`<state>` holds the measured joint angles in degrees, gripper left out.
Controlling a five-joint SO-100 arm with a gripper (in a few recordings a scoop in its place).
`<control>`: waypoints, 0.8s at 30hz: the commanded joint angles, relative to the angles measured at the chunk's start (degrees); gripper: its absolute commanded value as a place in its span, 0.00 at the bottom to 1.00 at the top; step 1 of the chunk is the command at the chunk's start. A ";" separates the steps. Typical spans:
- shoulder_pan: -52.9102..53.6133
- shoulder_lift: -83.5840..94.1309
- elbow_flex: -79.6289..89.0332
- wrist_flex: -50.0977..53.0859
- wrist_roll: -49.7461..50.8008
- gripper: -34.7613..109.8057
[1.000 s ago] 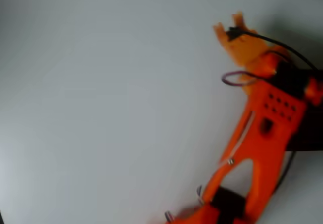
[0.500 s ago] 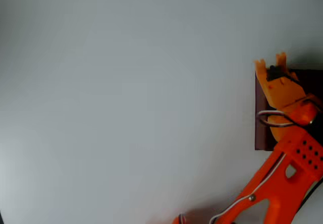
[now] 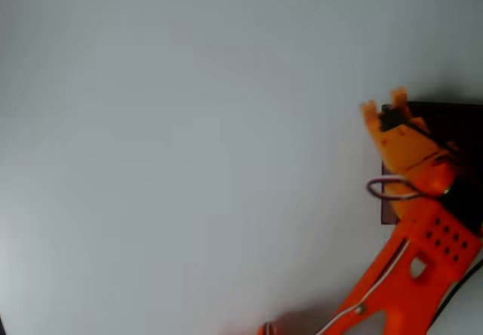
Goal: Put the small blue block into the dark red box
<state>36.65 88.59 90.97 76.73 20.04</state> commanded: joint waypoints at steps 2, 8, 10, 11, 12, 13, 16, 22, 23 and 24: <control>-6.24 20.39 11.69 -2.11 -5.27 0.34; -20.57 52.29 36.56 -7.82 -15.38 0.31; -25.58 64.16 44.82 -9.23 -15.82 0.31; -28.04 70.14 49.04 -9.93 -16.17 0.31; -30.85 76.29 53.09 -10.81 -16.44 0.31; -33.31 82.09 56.87 -11.25 -17.23 0.30; -38.76 96.94 66.36 -9.67 -20.74 0.28; -44.74 103.71 75.32 -6.15 -25.40 0.24; -44.82 103.71 76.20 -5.54 -25.84 0.24; -45.00 103.71 76.99 -5.19 -26.72 0.24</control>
<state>-7.29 190.90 166.11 70.22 -4.04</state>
